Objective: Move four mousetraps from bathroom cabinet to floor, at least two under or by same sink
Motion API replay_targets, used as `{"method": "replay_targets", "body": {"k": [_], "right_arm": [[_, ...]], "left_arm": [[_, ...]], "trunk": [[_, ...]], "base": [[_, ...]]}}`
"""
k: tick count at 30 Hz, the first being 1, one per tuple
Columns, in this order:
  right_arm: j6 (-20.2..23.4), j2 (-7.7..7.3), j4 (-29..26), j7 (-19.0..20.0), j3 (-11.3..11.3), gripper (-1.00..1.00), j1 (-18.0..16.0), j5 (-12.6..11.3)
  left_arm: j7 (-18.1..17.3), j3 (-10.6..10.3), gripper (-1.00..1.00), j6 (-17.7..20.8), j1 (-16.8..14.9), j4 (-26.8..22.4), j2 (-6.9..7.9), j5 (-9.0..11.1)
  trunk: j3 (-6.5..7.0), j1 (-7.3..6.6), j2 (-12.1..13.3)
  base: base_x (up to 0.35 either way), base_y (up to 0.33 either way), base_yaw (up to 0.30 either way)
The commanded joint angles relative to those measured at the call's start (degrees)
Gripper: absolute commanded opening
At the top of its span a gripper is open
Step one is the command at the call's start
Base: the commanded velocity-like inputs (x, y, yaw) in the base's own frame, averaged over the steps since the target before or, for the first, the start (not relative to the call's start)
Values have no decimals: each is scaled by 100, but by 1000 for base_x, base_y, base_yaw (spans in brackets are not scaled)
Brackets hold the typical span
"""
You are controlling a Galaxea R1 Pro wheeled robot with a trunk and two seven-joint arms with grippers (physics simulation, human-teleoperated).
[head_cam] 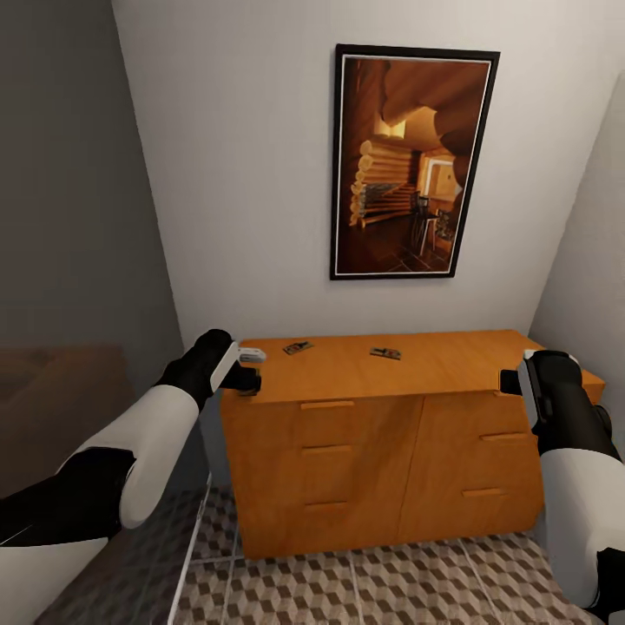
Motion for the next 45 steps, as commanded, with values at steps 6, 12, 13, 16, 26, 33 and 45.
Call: {"method": "replay_targets", "body": {"k": [6,12,13,16,26,33,45], "right_arm": [[25,0,-3,11,2,-100,-5,18],[25,3,20,16,2,-100,-5,17],[25,2,33,18,2,-100,-5,17],[25,1,106,23,2,-100,-5,17],[25,8,325,22,3,-100,-6,20],[2,19,711,25,6,-100,-5,4],[-1682,111,2914,900,32,-100,-5,43]], "left_arm": [[26,-21,-100,23,-3,-6,1,11],[26,-27,-100,20,-3,2,0,10],[26,-27,-100,21,-2,2,-1,9],[26,-29,-100,19,-2,3,-3,10],[21,-30,-100,14,-3,53,-8,11],[10,-26,-100,1,-1,101,-39,37],[-32,-21,-100,-774,0,1437,-227,75]], "trunk": [[-7,-4,-4],[-7,-4,-4],[-7,-4,-4],[-7,-4,-4],[-7,-4,-4],[-7,-4,-4],[-7,-4,-4]], "base": [[-346,0,0],[-346,0,0],[-346,0,0],[-346,0,0],[-346,0,0],[-346,0,0],[-346,0,0]]}}
